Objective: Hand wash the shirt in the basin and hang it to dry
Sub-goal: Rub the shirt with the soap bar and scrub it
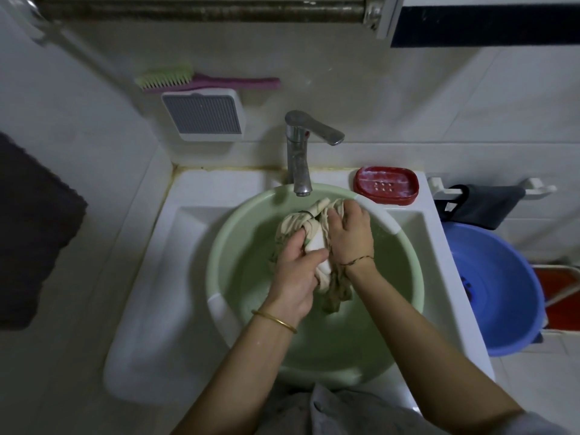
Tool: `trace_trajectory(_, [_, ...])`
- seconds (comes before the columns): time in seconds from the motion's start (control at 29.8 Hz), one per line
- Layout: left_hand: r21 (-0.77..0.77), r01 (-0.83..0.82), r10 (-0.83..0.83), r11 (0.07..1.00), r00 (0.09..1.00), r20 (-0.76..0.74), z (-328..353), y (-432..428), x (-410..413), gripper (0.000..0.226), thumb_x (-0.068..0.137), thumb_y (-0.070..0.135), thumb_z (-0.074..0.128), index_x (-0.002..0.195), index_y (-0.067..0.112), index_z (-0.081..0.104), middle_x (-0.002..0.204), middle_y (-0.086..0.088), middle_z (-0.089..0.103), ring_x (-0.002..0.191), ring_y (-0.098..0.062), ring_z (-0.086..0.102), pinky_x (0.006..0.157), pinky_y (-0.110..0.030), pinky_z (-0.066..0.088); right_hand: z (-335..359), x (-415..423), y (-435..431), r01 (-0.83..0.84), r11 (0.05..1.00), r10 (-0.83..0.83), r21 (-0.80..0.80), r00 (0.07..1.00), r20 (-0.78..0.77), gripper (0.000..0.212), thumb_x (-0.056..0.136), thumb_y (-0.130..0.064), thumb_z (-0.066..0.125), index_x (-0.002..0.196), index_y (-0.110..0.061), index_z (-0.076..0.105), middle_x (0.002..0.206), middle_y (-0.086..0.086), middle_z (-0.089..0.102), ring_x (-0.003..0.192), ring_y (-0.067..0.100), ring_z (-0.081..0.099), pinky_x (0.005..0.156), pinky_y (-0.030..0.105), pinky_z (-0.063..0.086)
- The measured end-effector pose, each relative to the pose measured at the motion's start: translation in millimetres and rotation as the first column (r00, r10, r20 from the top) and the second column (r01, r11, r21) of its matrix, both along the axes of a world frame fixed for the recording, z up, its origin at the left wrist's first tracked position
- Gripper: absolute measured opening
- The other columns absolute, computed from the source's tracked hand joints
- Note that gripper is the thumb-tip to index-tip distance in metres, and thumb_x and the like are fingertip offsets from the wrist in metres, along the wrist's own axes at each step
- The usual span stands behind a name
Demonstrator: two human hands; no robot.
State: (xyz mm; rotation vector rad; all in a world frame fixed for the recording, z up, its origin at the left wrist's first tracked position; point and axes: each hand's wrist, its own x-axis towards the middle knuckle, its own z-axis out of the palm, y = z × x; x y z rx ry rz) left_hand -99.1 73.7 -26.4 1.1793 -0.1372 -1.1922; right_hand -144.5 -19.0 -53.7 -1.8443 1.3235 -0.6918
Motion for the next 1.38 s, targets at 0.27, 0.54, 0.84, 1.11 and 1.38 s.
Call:
trace_trajectory(0.27, [-0.125,0.077,-0.098,0.989,0.98,-0.176,1.3,12.8,25.4,0.05,0.085,-0.02,0.035,0.126,0.004,0.051,0.111,-0.017,0.062,0.102,-0.027,0.059,0.099,-0.04,0.042,-12.2,-21.2,33.1,-0.29,0.892,0.316,-0.347,0.949,0.018,0.026,0.089,-0.03,0.048,0.091,-0.009,0.063,0.106,0.006,0.06,0.091,0.017,0.054,0.073,0.028,0.043])
trace_trajectory(0.54, [-0.123,-0.08,0.054,0.989,0.978,-0.203,-1.6,5.4,30.3,0.025,0.097,0.001,0.036,0.111,0.002,0.057,0.107,-0.017,0.063,0.087,-0.02,0.065,0.083,-0.029,0.054,-8.9,-7.9,38.4,-0.278,0.886,0.268,-0.371,0.96,-0.078,0.013,0.088,-0.026,0.05,0.088,-0.017,0.061,0.082,0.002,0.063,0.07,0.026,0.052,0.061,0.03,0.032])
trace_trajectory(0.84, [0.004,-0.23,0.23,0.973,0.97,-0.074,-6.6,-6.8,20.8,0.027,0.102,0.014,0.035,0.113,0.002,0.056,0.104,-0.015,0.064,0.085,-0.02,0.064,0.08,-0.031,0.055,-0.2,7.8,33.7,-0.2,0.925,0.149,-0.323,0.973,-0.175,0.029,0.092,-0.035,0.042,0.084,-0.013,0.059,0.075,0.012,0.061,0.074,0.033,0.052,0.055,0.032,0.031])
trace_trajectory(1.11, [0.127,-0.168,0.111,0.978,0.925,0.363,-6.8,-4.2,1.9,0.037,0.093,0.001,0.047,0.127,0.012,0.051,0.122,-0.007,0.061,0.109,-0.02,0.059,0.095,-0.033,0.048,2.0,8.8,21.0,-0.068,0.996,0.06,-0.049,0.988,-0.142,0.021,0.095,-0.03,0.048,0.079,-0.019,0.039,0.075,0.013,0.06,0.073,0.036,0.057,0.057,0.033,0.035])
trace_trajectory(1.38, [0.236,-0.099,-0.068,0.967,0.789,0.61,2.4,-0.1,2.6,0.043,0.092,0.001,0.045,0.132,0.015,0.042,0.119,0.005,0.049,0.11,-0.013,0.048,0.102,-0.026,0.038,3.6,4.3,23.6,-0.065,0.997,0.063,-0.029,0.997,-0.049,0.023,0.095,-0.024,0.047,0.075,-0.017,0.037,0.071,0.013,0.057,0.07,0.036,0.055,0.061,0.041,0.044])
